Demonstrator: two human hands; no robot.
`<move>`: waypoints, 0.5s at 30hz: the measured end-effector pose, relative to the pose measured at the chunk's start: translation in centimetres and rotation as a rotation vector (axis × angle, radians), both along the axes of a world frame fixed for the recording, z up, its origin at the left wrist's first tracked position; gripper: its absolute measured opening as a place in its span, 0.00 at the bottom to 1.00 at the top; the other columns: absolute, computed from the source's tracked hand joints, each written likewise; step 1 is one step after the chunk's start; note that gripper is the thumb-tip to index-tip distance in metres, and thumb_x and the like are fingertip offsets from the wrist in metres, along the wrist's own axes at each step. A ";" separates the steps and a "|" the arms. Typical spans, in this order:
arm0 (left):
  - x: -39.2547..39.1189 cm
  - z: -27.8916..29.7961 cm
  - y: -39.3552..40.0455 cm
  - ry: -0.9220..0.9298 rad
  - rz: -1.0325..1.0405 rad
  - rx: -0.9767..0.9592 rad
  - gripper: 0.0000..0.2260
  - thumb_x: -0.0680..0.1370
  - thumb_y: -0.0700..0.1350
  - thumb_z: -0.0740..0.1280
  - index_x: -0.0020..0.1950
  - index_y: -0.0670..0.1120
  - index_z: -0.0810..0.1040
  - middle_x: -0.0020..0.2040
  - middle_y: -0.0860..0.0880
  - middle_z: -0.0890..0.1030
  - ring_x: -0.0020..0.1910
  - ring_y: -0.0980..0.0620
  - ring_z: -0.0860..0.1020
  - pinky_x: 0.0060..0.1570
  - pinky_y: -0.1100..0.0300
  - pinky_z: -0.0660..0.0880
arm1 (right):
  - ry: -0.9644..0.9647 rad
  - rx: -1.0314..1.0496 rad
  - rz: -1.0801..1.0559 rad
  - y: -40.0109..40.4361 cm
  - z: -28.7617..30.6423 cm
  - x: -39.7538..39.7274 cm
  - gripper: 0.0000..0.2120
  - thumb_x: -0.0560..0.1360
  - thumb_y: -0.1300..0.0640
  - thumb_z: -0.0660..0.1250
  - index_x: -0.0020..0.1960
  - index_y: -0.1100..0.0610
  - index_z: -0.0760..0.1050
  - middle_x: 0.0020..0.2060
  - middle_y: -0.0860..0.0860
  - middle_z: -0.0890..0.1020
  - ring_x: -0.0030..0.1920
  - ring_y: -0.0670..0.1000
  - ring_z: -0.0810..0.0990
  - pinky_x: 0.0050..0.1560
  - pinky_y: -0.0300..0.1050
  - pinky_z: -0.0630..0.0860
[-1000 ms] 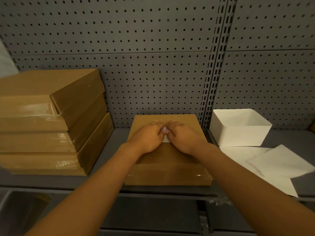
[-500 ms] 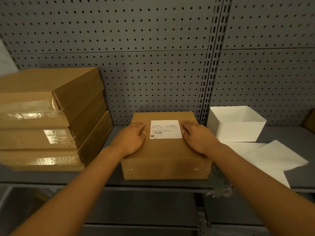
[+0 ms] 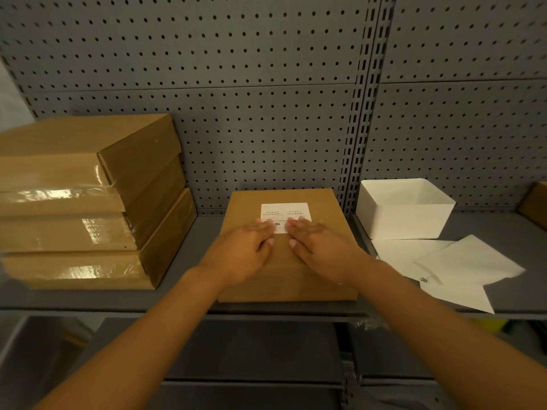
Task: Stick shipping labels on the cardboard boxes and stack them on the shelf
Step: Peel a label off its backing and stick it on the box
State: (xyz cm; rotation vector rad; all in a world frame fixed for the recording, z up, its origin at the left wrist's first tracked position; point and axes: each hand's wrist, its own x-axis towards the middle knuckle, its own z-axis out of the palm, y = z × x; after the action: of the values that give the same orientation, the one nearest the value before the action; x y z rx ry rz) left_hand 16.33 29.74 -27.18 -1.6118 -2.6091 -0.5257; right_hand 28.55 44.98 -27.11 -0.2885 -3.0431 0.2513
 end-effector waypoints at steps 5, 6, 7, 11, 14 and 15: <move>0.2 0.1 -0.7 0.026 -0.016 0.015 0.20 0.83 0.50 0.53 0.76 0.49 0.62 0.76 0.52 0.62 0.75 0.57 0.57 0.71 0.64 0.53 | 0.035 0.006 -0.064 -0.1 0.3 0.6 0.25 0.83 0.49 0.46 0.78 0.55 0.52 0.77 0.50 0.55 0.77 0.49 0.51 0.77 0.47 0.48; 0.6 -0.1 -0.3 0.039 -0.057 -0.011 0.21 0.83 0.50 0.53 0.76 0.49 0.62 0.76 0.52 0.61 0.75 0.58 0.57 0.71 0.66 0.51 | 0.033 0.011 -0.019 -0.8 0.2 0.4 0.24 0.83 0.49 0.47 0.77 0.54 0.52 0.77 0.50 0.55 0.77 0.48 0.51 0.77 0.47 0.48; 0.6 -0.2 -0.3 0.050 -0.065 -0.025 0.21 0.83 0.51 0.53 0.76 0.49 0.62 0.76 0.52 0.61 0.75 0.58 0.57 0.71 0.66 0.51 | 0.028 0.010 0.004 -0.9 0.0 0.4 0.24 0.83 0.49 0.47 0.77 0.54 0.53 0.77 0.49 0.55 0.77 0.48 0.51 0.76 0.46 0.48; -0.6 -0.3 -2.0 0.003 0.064 0.042 0.21 0.83 0.49 0.54 0.75 0.47 0.63 0.76 0.51 0.62 0.75 0.58 0.57 0.71 0.65 0.52 | 0.044 0.011 -0.120 1.0 -0.1 2.0 0.24 0.83 0.48 0.46 0.77 0.54 0.54 0.77 0.50 0.56 0.77 0.49 0.52 0.76 0.46 0.49; 1.7 0.1 -0.8 -0.042 -0.080 0.052 0.21 0.83 0.48 0.55 0.76 0.47 0.62 0.76 0.51 0.61 0.75 0.58 0.56 0.68 0.72 0.48 | 0.059 0.002 -0.038 -0.9 -0.3 1.2 0.24 0.83 0.48 0.47 0.77 0.54 0.54 0.77 0.50 0.56 0.77 0.49 0.52 0.76 0.46 0.49; 2.1 -0.1 -0.5 -0.041 -0.108 0.048 0.21 0.83 0.48 0.55 0.75 0.47 0.62 0.76 0.52 0.62 0.75 0.59 0.57 0.68 0.72 0.48 | 0.058 -0.001 -0.002 -1.5 -0.5 1.0 0.24 0.83 0.48 0.47 0.77 0.54 0.54 0.77 0.50 0.57 0.77 0.48 0.52 0.76 0.45 0.50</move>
State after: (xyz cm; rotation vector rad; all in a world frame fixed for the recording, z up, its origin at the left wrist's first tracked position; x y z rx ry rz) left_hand 18.43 29.27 -27.28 -1.7529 -2.5276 -0.6281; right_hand 29.57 43.52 -27.63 -0.2796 -2.9852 0.2564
